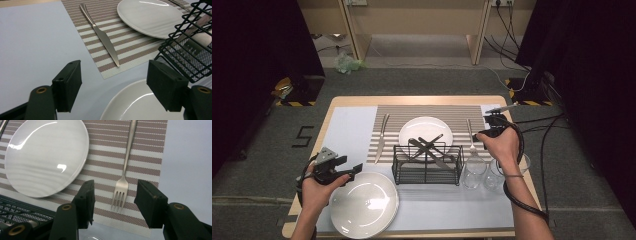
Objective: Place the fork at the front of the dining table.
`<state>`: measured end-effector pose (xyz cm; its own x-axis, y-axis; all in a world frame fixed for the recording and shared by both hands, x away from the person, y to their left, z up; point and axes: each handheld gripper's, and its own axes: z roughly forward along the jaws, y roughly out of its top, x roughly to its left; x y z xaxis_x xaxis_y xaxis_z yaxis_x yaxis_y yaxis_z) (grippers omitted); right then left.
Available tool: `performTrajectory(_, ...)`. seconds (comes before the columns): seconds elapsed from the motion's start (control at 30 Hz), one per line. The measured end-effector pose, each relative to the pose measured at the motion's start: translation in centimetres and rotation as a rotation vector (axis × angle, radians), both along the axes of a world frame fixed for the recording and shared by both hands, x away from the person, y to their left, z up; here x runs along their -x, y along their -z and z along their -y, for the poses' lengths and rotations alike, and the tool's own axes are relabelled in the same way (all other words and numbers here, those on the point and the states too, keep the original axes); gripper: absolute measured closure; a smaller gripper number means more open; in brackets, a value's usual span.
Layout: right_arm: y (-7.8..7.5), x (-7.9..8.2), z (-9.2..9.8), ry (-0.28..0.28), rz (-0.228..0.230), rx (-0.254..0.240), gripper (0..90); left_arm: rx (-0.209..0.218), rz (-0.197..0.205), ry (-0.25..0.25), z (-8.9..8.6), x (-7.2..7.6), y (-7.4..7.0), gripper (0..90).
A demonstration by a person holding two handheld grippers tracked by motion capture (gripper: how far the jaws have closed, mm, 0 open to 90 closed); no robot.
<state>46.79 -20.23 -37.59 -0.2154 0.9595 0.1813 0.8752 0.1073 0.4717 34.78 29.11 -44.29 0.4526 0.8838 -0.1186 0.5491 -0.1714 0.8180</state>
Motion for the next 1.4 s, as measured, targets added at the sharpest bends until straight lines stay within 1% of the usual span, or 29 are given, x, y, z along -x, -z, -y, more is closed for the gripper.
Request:
performTrajectory(0.27,-0.1,0.9,0.1,-0.021,-0.001,-0.017,49.5,0.0,-0.001,0.0,0.1,-0.1,0.0,27.6)
performTrajectory(0.3,-0.2,1.2,0.1,-0.026,-0.006,-0.025,52.0,0.001,-0.001,0.0,0.1,-0.1,0.0,27.6)
performTrajectory(0.33,-0.2,1.3,0.1,-0.035,-0.003,-0.025,52.3,0.0,-0.002,0.001,0.1,-0.1,0.1,27.6)
performTrajectory(0.37,-0.3,1.5,0.1,-0.034,-0.005,-0.03,52.3,0.001,-0.003,0.001,0.1,-0.1,0.1,27.7)
performTrajectory(0.67,-0.8,2.7,0.3,-0.051,0.011,-0.025,52.3,0.001,-0.004,0.002,0.1,-0.1,0.1,27.6)
performTrajectory(0.77,-0.9,3.1,0.4,-0.056,0.013,-0.03,52.2,0.002,-0.004,0.0,0.1,-0.1,0.1,27.6)
performTrajectory(1.27,-0.6,5.2,0.8,-0.076,0.029,-0.044,51.4,-0.001,-0.009,-0.002,0.1,-0.2,0.3,27.6)
performTrajectory(1.33,-0.5,5.4,0.9,-0.076,0.026,-0.049,51.3,-0.001,-0.011,-0.002,0.1,-0.2,0.4,27.6)
performTrajectory(1.4,-0.4,5.5,1.0,-0.073,0.033,-0.051,51.3,-0.002,-0.012,-0.002,0.1,-0.2,0.4,27.6)
